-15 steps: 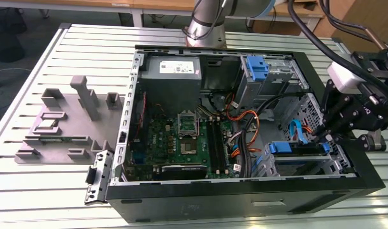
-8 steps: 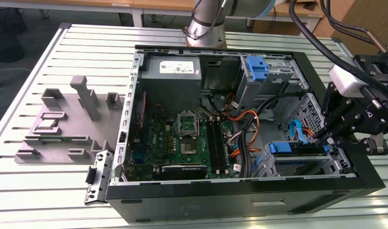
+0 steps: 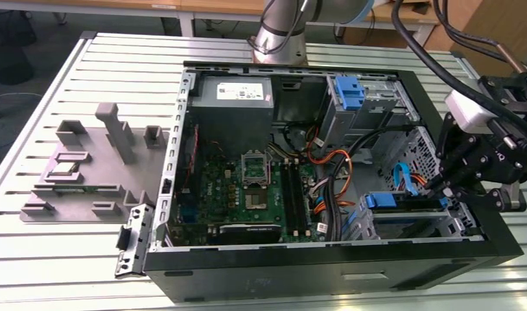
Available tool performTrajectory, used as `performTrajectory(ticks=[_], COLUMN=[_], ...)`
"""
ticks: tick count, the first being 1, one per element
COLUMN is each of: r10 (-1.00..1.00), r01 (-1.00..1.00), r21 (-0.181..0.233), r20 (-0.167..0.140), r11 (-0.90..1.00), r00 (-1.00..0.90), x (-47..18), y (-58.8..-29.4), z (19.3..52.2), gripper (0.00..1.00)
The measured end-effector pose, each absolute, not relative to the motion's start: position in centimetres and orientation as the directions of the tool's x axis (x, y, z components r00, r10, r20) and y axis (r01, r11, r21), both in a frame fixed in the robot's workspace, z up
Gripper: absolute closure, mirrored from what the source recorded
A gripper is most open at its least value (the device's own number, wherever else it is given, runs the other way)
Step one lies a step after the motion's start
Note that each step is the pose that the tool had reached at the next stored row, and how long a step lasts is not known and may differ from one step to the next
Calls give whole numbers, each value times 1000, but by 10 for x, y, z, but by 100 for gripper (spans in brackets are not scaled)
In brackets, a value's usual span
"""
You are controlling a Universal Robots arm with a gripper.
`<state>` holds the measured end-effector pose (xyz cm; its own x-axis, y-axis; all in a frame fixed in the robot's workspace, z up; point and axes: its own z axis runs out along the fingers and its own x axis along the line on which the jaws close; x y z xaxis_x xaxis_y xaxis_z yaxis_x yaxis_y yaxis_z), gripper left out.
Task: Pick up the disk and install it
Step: 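Insert the second disk wire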
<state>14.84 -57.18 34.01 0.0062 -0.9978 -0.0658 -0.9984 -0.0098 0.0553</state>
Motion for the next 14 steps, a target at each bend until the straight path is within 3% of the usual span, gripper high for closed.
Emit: performTrajectory(ticks=[5, 6, 14], r10=[-998, -998, -999], r01=[-998, -998, -998], r21=[55, 55, 55], r20=[-66, -66, -48], r11=[-10, -10, -9], r00=[6, 6, 6], x=[148, 148, 148], y=[-572, -572, -565], z=[340, 340, 337], gripper=[82, 76, 76])
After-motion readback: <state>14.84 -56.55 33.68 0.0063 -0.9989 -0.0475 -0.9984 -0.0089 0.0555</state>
